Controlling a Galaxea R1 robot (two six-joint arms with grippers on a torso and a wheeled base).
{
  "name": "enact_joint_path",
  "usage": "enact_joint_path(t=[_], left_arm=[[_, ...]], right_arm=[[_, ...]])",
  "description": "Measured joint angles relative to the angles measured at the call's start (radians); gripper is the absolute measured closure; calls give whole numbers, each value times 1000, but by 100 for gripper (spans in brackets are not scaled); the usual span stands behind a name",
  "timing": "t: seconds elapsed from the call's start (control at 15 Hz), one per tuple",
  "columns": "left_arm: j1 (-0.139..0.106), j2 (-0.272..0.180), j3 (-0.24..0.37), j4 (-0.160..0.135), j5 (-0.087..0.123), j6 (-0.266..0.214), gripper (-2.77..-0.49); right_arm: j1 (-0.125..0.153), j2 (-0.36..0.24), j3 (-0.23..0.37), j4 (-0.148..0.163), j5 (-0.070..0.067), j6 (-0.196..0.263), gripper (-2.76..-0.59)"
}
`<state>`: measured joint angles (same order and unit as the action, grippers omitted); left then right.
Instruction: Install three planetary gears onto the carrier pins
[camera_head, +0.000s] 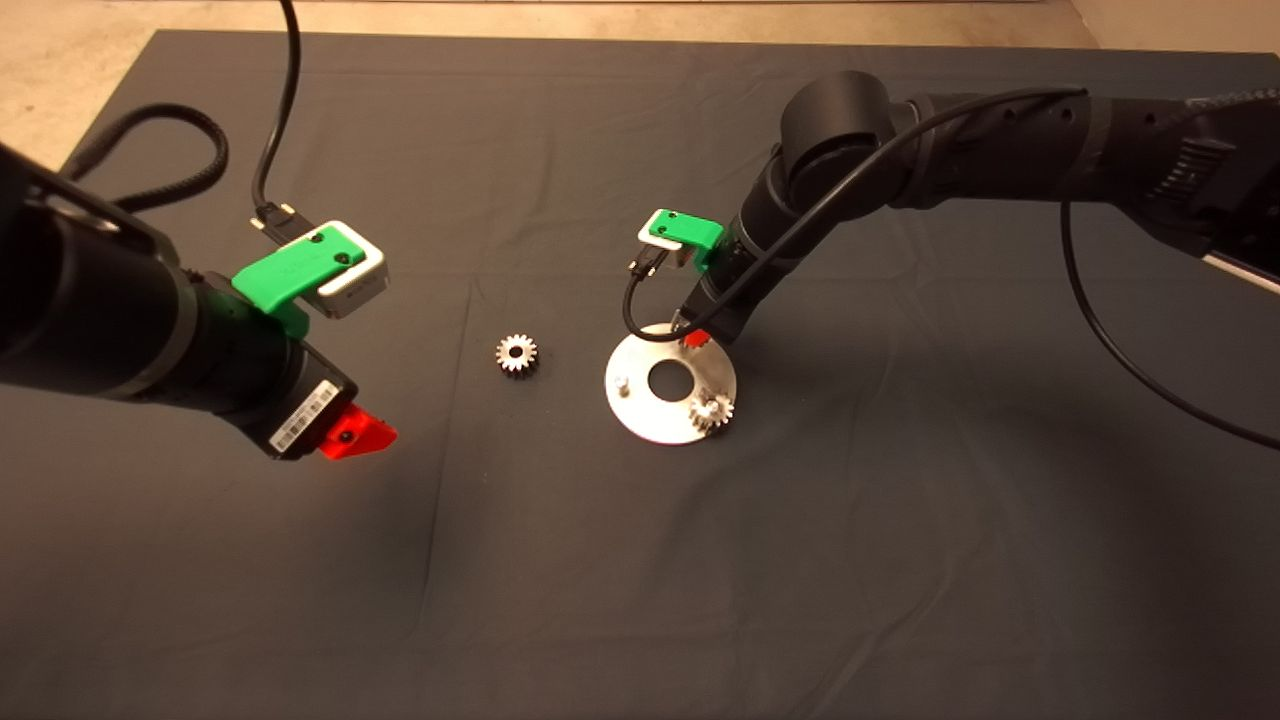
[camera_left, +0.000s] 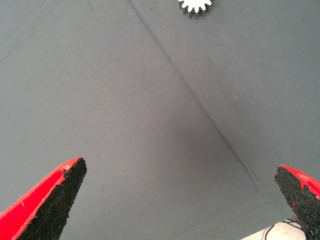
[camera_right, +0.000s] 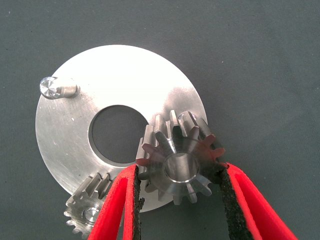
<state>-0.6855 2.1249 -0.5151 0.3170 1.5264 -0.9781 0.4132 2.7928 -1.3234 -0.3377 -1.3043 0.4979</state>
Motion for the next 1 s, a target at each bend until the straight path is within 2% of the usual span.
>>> enact_joint_path(t=[0.47,0.67,0.87,1.0], left_arm=[[0,0,0,0,0,0,-277],[0,0,0,0,0,0,-277],[0,0,0,0,0,0,-277],[0,-1,0,-1,0,0,-277]], right_arm=[[0,0,0,-8,-1,0,-87],[0,0,0,-42,-2,0,-87],[0,0,0,-47,-4,-2,-87],[0,0,-2,-58,-3,-18,-87]])
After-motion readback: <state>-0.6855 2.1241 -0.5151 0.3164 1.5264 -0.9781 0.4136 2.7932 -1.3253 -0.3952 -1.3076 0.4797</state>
